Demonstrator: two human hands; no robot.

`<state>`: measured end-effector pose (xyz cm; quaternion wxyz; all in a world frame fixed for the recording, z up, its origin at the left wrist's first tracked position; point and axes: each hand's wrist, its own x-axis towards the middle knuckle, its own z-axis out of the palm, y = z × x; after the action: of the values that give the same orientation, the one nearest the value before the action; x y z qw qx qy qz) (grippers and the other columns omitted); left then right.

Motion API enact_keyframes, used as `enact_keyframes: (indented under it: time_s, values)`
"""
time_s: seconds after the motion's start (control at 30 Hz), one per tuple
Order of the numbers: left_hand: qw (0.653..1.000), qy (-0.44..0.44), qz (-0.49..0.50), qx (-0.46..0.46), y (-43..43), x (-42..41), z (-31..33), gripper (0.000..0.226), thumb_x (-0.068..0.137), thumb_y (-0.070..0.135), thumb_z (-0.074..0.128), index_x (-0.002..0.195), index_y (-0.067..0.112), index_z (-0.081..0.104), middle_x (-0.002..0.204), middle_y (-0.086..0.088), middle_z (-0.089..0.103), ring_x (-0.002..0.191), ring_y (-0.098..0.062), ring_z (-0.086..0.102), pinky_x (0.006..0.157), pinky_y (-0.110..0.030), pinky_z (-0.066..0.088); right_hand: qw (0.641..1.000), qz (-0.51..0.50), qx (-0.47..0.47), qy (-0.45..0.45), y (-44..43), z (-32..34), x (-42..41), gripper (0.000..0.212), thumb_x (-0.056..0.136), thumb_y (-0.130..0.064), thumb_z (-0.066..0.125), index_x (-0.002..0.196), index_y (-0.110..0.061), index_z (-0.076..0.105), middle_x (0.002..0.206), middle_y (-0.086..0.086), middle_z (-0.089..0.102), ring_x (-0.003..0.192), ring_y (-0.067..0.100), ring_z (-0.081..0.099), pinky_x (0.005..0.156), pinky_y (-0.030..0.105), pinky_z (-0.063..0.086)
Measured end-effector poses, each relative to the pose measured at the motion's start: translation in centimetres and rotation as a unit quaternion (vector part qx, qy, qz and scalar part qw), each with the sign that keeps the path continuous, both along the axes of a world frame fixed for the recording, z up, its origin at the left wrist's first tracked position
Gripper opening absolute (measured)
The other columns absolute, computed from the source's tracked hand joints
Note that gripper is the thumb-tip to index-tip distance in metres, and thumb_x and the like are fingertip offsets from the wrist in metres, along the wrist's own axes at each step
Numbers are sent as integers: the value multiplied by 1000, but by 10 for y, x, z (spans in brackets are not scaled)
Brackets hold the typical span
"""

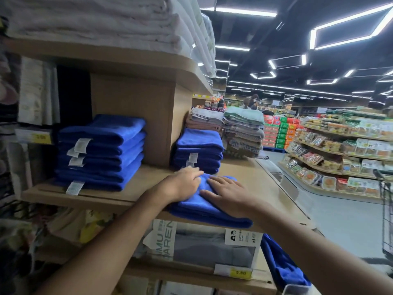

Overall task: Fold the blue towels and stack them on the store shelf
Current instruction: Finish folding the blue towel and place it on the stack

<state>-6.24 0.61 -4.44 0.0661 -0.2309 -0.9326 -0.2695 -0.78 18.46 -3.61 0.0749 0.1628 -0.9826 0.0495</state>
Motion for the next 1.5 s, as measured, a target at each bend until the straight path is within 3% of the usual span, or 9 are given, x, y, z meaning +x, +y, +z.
enact_keyframes:
  time_s: [0.33, 0.43, 0.57, 0.67, 0.77, 0.87, 1.1, 1.3, 1.5]
  values:
    - [996, -27, 40, -72, -7, 2, -15, 58, 102, 48, 22, 158, 34, 24, 168, 11, 10, 154, -7, 4, 125, -42, 7, 964, -206, -165, -18, 53, 4, -7, 59, 93, -70, 39, 88, -17, 66, 99, 7, 72, 91, 24, 65, 74, 35, 47]
    - [998, -6, 58, -39, -9, 8, -13, 63, 100, 50, 32, 159, 35, 17, 169, 3, 6, 155, -14, 7, 125, -39, 9, 935, -143, -326, -9, 38, 2, -5, 29, 87, -48, 65, 105, -26, 59, 95, -3, 70, 86, 15, 67, 75, 35, 53]
    - [991, -18, 89, 101, -15, 14, -16, 103, 87, 56, 57, 159, 33, -13, 167, -7, 16, 151, -24, 27, 121, -41, 26, 844, -35, -534, 10, 26, 16, 1, 35, 87, -13, 73, 117, -19, 55, 107, 3, 69, 74, -3, 68, 56, 14, 50]
    - [909, -62, 5, 413, -15, 12, -10, 89, 89, 21, 74, 147, 45, 11, 149, -13, 51, 123, -17, 61, 100, -36, 52, 809, 35, -584, 65, 25, 38, 2, 34, 89, -7, 73, 116, -20, 58, 112, 3, 70, 97, 11, 70, 73, 24, 56]
    - [768, -254, -31, 588, -25, 11, 7, 68, 69, 39, 88, 128, 34, 54, 121, -1, 72, 95, -17, 75, 72, -35, 61, 791, 65, -603, 81, 23, 69, -7, 33, 89, -7, 73, 114, -22, 60, 110, 3, 73, 97, 17, 71, 77, 31, 58]
    - [768, -353, -83, 528, -31, 8, 16, 63, 66, 52, 86, 123, 30, 69, 123, 3, 72, 106, -21, 72, 78, -37, 60, 786, 73, -610, 67, 24, 101, -25, 31, 89, -11, 73, 116, -20, 61, 105, 0, 75, 88, 12, 73, 66, 24, 57]
    - [737, -330, -47, 588, -21, -28, 58, 14, 86, 21, 68, 98, 14, 67, 91, -8, 73, 84, -24, 69, 66, -34, 62, 782, 39, -622, 13, 27, 137, -108, 30, 91, -15, 71, 119, -7, 67, 102, 10, 76, 78, 16, 72, 63, 25, 59]
    - [597, -292, -72, 744, -15, -79, 87, 16, 85, 27, 73, 89, 12, 75, 97, -13, 74, 84, -30, 74, 81, -42, 61, 726, -21, -687, -6, 18, 147, -197, 28, 89, -25, 76, 110, -7, 69, 101, 8, 74, 70, 16, 73, 55, 25, 56]
    - [579, -332, 0, 745, -5, -119, 63, 23, 95, 25, 54, 112, 10, 59, 118, -17, 64, 115, -32, 61, 101, -45, 46, 819, -141, -552, -64, 18, 97, -261, 33, 86, -21, 76, 111, -3, 62, 86, 12, 61, 65, 25, 57, 45, 24, 44]
